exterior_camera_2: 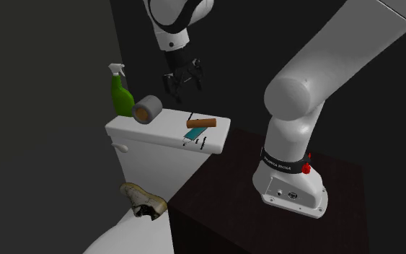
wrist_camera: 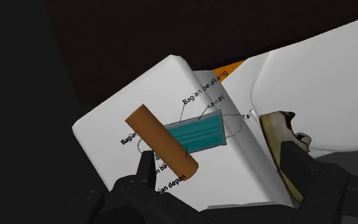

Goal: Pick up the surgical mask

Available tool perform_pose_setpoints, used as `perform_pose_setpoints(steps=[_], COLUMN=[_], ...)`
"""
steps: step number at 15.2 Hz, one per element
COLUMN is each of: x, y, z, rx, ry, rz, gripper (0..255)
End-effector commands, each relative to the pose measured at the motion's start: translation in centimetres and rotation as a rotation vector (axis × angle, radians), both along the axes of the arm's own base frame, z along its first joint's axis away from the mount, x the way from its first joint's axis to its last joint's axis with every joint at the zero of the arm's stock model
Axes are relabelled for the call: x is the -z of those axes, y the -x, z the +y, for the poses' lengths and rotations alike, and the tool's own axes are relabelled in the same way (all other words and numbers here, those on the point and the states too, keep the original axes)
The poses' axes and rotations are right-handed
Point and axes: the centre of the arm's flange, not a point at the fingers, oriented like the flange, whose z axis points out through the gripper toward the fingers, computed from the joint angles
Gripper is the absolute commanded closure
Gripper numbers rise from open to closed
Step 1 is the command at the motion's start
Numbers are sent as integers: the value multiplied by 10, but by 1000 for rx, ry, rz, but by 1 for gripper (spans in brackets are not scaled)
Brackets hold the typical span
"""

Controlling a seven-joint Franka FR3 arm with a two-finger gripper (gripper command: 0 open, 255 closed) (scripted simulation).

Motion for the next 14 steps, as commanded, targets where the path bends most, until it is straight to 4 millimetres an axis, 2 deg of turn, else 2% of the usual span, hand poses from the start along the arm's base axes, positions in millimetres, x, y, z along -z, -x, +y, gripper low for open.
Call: perform_pose_setpoints(steps=[1,8,14], x=[29,113,140], y=[-7,-35,-36], z=[-5,-30,-31], rx=[43,192,193], ry=[45,200,201], rz=[-8,-26,-26], gripper=[0,0,0])
